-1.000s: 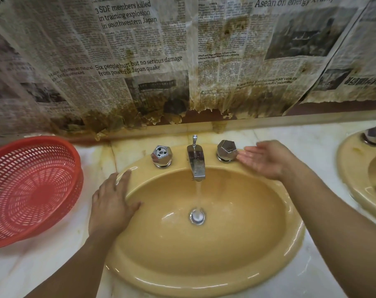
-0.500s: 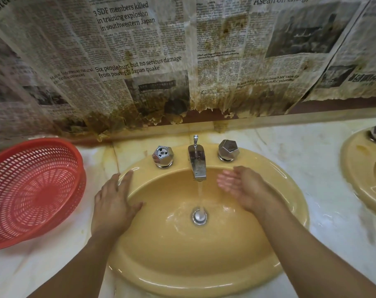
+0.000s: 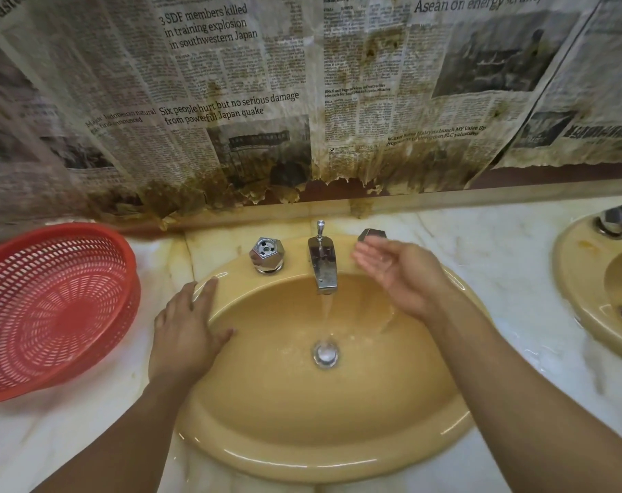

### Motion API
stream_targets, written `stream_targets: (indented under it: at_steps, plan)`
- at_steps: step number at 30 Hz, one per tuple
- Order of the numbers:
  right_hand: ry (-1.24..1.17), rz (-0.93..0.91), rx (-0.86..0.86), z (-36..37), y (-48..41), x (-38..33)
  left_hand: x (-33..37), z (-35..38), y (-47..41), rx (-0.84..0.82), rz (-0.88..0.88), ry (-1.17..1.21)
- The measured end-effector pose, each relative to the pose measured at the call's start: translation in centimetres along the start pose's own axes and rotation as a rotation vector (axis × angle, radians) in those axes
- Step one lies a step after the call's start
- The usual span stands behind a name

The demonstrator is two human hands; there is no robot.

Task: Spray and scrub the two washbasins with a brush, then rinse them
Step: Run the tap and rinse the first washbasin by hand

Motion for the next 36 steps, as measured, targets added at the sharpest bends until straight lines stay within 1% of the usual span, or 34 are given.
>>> stream_targets:
  at_steps: [2, 5, 7, 8, 10, 11, 13, 15, 18, 20, 21, 22, 26, 29, 31, 33, 36]
  plan:
    - [0.304, -0.116, 0.016, -0.6, -1.0, -2.6, -0.1, 0.0, 0.0, 0.000, 0.005, -0.007]
    - [0.894, -0.265, 0.169, -1.8, -1.4, -5.1, -0.1, 0.0, 0.1, -0.006, 0.016, -0.019]
    - [1.234, -0.368, 0.179, -1.9, -0.7, -6.0, 0.1, -0.1, 0.2, -0.008, 0.010, -0.021]
    - [1.404, -0.444, 0.151, -1.8, -0.6, -6.2, 0.1, -0.1, 0.4, -0.006, 0.000, -0.025]
    - [1.752, -0.566, 0.022, -1.5, -1.2, -6.0, 0.3, -0.3, 0.9, -0.004, -0.022, -0.041]
    - [1.898, -0.580, -0.063, -1.3, -1.7, -5.8, 0.4, -0.4, 1.3, -0.008, -0.028, -0.049]
    - [2.058, -0.564, -0.204, -1.0, -2.8, -5.5, 0.5, -0.5, 2.5, -0.013, -0.042, -0.056]
    - [2.113, -0.601, -0.281, -0.1, -3.5, -5.7, 0.5, -0.5, 3.7, -0.004, -0.058, -0.058]
    - [2.207, -0.682, -0.313, 1.2, -4.4, -5.9, 0.4, -0.4, 4.6, 0.021, -0.066, -0.037]
    - [2.240, -0.655, -0.317, 1.3, -4.9, -5.8, 0.4, -0.3, 4.5, 0.029, -0.076, -0.043]
    - [2.219, -0.639, -0.301, 1.2, -5.0, -5.7, 0.4, -0.2, 4.5, 0.029, -0.086, -0.046]
    - [2.174, -0.616, -0.251, 0.9, -5.0, -5.5, 0.4, -0.1, 4.4, 0.032, -0.094, -0.046]
    - [1.880, -0.480, 0.165, 0.2, -5.1, -3.7, 0.5, -0.1, 4.3, 0.041, -0.102, -0.038]
    - [1.627, -0.370, 0.394, 0.7, -4.9, -2.7, 0.5, -0.1, 4.3, 0.047, -0.110, -0.038]
    - [1.497, -0.304, 0.485, 0.9, -4.8, -2.3, 0.5, -0.2, 4.2, 0.051, -0.109, -0.033]
    - [1.442, -0.263, 0.541, 1.1, -4.8, -1.9, 0.5, -0.1, 4.3, 0.055, -0.112, -0.020]
    - [1.381, -0.226, 0.562, 1.3, -5.3, -2.3, 0.6, -0.2, 4.4, 0.044, -0.121, -0.006]
Point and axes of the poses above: each hand's wrist, its own y-axis away from the middle knuckle, its own z-axis out of the palm, x = y × z, the point moved 5 cm from there along -y, towards the middle knuckle, and after that the axes turned 12 degrees about y, right-handed, at the moved point
